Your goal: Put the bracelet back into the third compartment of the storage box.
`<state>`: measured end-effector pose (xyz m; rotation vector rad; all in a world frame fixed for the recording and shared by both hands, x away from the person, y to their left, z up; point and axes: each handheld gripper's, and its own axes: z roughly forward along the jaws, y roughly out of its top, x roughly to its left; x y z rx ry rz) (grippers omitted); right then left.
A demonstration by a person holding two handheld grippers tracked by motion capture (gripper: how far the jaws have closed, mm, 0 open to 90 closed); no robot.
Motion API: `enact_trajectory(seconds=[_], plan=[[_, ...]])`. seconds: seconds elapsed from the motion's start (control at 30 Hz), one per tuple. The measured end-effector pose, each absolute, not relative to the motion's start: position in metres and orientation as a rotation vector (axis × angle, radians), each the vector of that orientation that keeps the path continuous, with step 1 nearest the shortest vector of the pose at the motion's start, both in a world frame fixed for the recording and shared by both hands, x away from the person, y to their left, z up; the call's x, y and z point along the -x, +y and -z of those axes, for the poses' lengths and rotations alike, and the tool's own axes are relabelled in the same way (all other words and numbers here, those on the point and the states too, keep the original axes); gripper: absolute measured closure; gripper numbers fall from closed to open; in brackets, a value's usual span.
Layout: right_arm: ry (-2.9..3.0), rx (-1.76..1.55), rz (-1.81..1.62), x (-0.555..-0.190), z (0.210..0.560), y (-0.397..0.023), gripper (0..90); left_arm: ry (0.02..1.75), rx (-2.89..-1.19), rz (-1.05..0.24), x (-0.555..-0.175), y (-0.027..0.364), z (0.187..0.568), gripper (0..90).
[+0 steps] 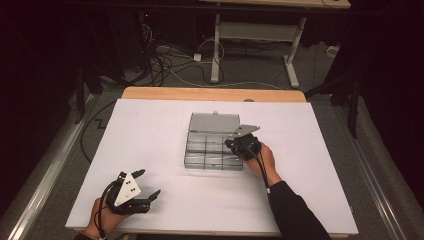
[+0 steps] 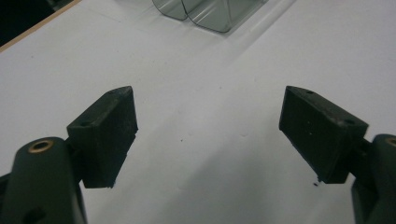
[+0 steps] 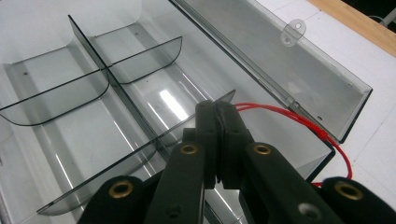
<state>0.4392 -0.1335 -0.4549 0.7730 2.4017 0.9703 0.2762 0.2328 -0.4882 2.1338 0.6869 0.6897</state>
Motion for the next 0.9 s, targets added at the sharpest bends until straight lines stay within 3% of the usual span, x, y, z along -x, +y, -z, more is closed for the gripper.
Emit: enact_trajectory(seconds=[0.3, 0.9], plan=[[2.404, -0.780, -0.954, -0.4399, 0.4554, -0.1344, 88.7, 0.686, -2.134, -0.691, -0.2760, 0.2324, 0.4881, 18.4], [2.318, -0.785, -1.050, -0.4323, 0.4466, -0.1419, 78.7, 0.687, -2.135, -0.689, -0.2760, 0.2329, 0.4881, 18.4]])
